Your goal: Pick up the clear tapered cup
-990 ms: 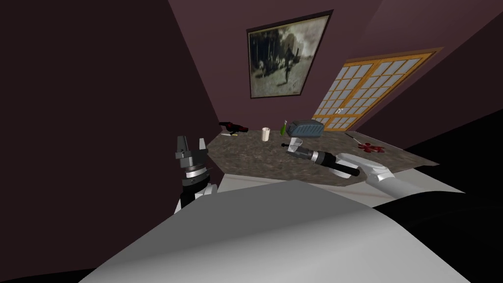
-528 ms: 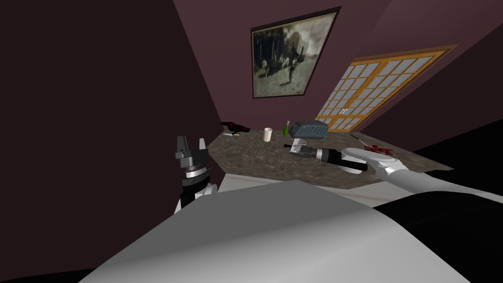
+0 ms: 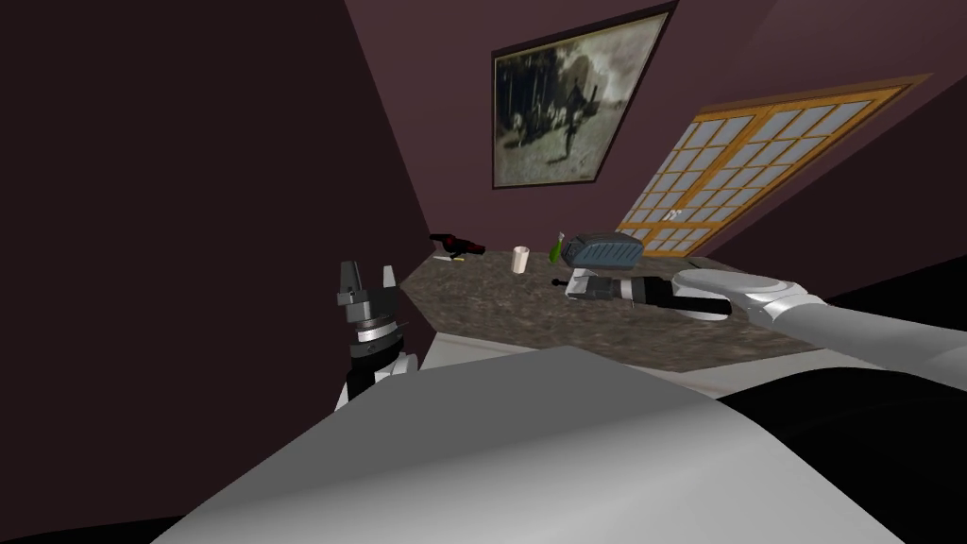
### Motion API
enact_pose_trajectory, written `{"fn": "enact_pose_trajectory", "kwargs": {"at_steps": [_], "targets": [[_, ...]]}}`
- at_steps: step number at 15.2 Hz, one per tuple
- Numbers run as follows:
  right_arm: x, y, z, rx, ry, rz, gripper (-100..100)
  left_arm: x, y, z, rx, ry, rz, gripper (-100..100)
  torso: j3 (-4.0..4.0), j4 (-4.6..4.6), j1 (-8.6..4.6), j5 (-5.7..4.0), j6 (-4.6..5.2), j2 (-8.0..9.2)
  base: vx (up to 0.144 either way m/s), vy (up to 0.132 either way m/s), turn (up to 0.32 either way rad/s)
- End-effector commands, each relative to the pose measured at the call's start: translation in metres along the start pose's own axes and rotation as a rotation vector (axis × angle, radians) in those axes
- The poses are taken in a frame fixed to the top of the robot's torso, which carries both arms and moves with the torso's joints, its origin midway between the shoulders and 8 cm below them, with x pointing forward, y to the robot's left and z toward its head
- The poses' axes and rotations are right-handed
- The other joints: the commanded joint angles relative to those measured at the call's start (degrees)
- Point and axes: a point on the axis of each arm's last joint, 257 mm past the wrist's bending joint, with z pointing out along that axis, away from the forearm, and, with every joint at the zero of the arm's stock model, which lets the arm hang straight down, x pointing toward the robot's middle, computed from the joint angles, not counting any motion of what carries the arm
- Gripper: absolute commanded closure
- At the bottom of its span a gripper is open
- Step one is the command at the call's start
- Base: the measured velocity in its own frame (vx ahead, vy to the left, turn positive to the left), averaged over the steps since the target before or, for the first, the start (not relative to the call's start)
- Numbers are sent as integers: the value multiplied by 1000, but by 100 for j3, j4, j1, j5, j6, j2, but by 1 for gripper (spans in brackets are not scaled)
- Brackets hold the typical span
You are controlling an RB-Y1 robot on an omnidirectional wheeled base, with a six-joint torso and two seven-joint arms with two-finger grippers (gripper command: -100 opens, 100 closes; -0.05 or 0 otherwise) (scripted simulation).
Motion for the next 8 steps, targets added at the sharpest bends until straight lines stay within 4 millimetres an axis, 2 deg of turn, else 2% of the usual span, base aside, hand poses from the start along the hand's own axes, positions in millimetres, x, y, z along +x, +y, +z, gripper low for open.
{"fn": "enact_pose_trajectory", "kwargs": {"at_steps": [1,3,4,5,6,8], "targets": [[13,-11,-12,4,74,-48,-100,0,0,0,0,0,0,0,0,0,0,0,0,0,26,21,78],[10,-14,-14,0,91,-68,-100,0,0,0,0,0,0,0,-1,0,0,0,-1,-2,26,20,44],[21,-22,-24,2,149,-100,-100,0,0,0,0,0,0,0,0,0,-1,-1,0,-1,27,23,61],[18,-25,-26,0,164,-117,-100,0,0,0,0,0,0,0,-1,0,0,0,-2,-2,31,23,75],[30,-32,-36,0,217,-140,-100,0,0,0,0,0,0,0,-1,-1,1,0,-1,-3,43,21,95],[26,-36,-39,-3,235,-162,-100,0,0,0,0,0,0,0,-4,-2,1,0,-2,-8,37,21,51]]}}
